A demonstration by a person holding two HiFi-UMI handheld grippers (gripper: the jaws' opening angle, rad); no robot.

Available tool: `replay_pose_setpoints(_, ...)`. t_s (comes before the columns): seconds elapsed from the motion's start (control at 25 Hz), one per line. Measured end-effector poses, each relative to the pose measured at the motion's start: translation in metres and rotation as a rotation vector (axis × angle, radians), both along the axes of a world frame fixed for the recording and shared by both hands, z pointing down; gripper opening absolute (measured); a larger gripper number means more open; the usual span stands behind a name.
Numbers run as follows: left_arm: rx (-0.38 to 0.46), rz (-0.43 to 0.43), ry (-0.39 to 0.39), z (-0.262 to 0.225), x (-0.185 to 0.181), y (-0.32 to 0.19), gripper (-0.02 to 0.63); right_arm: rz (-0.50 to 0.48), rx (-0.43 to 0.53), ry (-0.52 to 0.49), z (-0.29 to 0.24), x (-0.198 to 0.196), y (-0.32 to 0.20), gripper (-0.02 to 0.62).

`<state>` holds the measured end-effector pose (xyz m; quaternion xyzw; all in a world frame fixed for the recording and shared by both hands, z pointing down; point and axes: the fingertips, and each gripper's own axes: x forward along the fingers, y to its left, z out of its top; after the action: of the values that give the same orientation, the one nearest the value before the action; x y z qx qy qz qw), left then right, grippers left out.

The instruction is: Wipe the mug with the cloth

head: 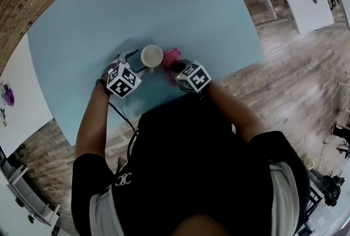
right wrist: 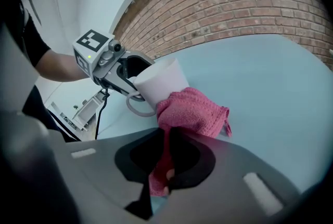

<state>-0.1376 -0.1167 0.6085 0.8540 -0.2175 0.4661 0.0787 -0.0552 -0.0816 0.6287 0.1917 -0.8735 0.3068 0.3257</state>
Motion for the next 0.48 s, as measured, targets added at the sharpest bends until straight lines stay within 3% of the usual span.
replay_pose_setpoints(0.2, -0.072, 0.176, 0.031, 0.002, 0.017, -0.001, 0.433, 0.048, 0.009, 0.010, -0.001, 0.001, -0.001, 0.038)
replay_pose_setpoints(0.4, -0.081, 0.246, 0.055, -0.004, 0.033, -0.008, 0.428, 0.074, 0.010, 0.027, -0.002, 0.003, -0.001, 0.038)
replay_pose_setpoints(0.48, -0.096, 0.261, 0.070, -0.005, 0.036, -0.005, 0.379, 0.073, 0.010, 0.039, -0.003, 0.003, 0.000, 0.038)
